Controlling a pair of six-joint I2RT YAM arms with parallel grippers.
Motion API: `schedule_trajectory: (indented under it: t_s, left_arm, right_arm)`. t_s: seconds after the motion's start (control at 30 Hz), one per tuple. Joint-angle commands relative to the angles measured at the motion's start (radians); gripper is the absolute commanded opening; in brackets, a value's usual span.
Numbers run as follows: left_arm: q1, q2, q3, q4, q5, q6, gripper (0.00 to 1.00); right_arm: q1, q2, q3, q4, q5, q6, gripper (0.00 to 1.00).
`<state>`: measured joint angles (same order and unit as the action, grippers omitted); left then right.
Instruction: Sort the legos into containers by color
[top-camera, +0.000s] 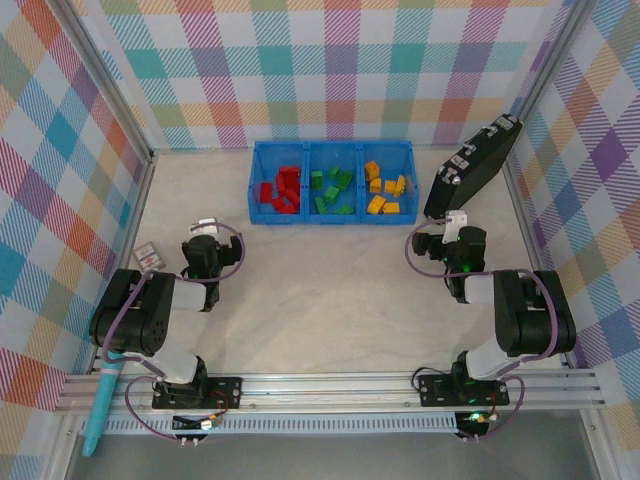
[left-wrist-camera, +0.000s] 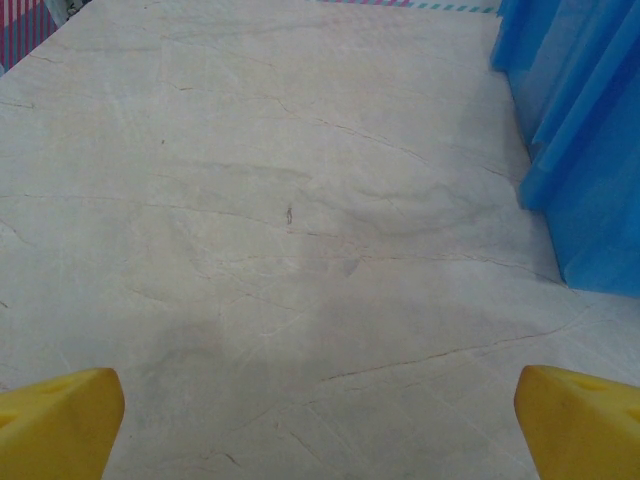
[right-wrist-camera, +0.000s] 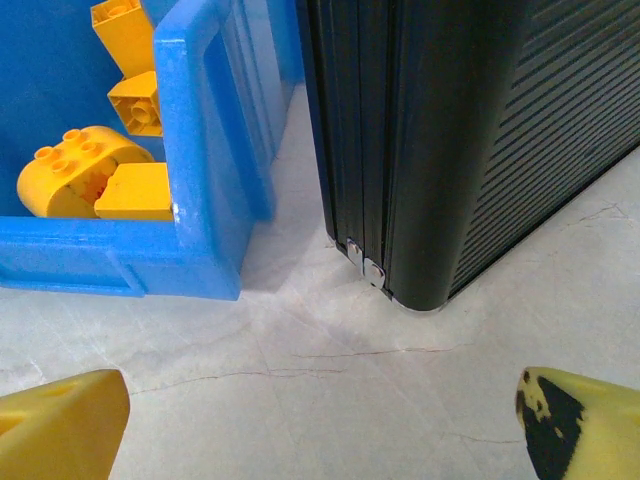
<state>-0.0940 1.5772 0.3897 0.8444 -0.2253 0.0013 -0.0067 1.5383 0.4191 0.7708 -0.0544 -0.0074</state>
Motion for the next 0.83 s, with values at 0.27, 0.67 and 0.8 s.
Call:
schedule_trajectory:
  t_s: [0.27, 0.67, 0.8]
  left_arm:
    - [-0.003, 0.003, 0.014, 0.032, 0.005, 0.013, 1.00]
    - [-0.003, 0.002, 0.014, 0.032, 0.005, 0.013, 1.00]
    - [-0.003, 0.003, 0.014, 0.032, 0.005, 0.013, 1.00]
  right_arm:
    - [0.000, -0.005, -0.002, 0.044, -0.022, 0.013, 0.99]
    - [0.000, -0.003, 0.001, 0.041, -0.022, 0.013, 0.99]
    - [0.001, 0.002, 0.007, 0.032, -0.021, 0.013, 0.99]
